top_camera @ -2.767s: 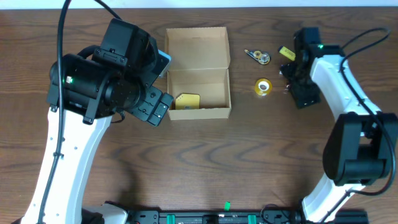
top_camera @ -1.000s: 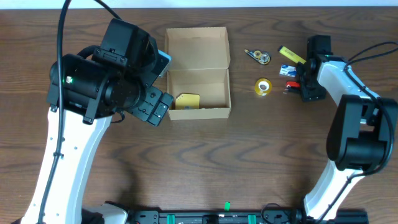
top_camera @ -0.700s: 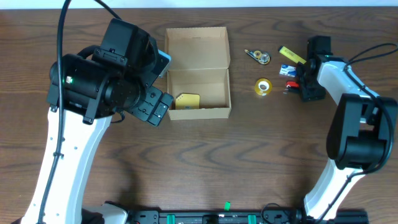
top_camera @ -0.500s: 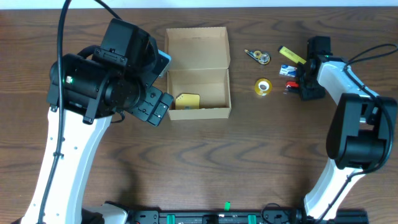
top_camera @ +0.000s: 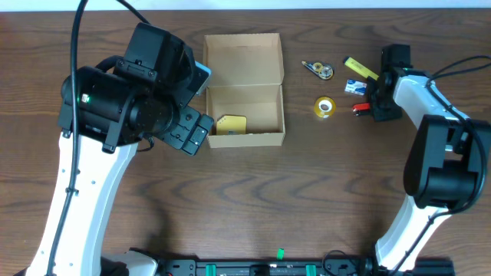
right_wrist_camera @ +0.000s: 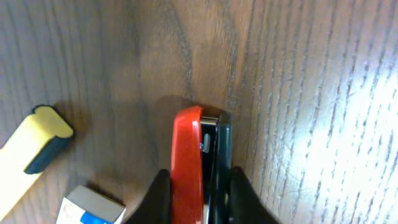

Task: Pack container
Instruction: 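Close the right gripper on the red stapler and lift it, then carry the stapler left over the box with the right gripper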

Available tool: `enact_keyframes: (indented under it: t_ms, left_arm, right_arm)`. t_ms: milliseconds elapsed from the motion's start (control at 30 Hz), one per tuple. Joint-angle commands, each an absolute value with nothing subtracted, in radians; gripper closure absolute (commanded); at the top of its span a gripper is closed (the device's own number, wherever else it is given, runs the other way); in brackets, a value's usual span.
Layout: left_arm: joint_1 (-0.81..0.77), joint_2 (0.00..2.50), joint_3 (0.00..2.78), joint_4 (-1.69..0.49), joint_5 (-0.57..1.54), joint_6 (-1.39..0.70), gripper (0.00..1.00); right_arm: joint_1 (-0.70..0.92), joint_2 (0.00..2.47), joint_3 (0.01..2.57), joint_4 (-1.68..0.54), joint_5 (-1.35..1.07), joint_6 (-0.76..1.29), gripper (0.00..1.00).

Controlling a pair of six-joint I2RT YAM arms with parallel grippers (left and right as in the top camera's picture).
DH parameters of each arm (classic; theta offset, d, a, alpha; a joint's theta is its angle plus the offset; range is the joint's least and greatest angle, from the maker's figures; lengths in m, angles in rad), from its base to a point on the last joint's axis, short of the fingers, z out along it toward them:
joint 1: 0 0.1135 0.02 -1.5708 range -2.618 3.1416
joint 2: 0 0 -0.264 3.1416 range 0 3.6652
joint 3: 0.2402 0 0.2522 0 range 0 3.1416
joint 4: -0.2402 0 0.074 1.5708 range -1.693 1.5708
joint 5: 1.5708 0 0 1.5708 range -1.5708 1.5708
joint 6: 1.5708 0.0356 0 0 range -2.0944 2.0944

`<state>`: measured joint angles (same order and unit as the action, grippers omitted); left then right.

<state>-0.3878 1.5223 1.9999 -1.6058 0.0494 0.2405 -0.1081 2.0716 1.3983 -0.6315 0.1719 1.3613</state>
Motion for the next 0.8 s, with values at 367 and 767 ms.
enact_keyframes:
  t_ms: [367,767]
  left_arm:
    - [-0.387,1.512,2.016,-1.611,0.049,0.247,0.05]
    - [-0.387,1.512,2.016,-1.611,0.049,0.247,0.05]
  right_arm:
    - [-0.072,2.028,1.707,-0.736,0.126,0.740,0.99]
    - [0.100,2.019,1.900,-0.630,0.041,0.022,0.99]
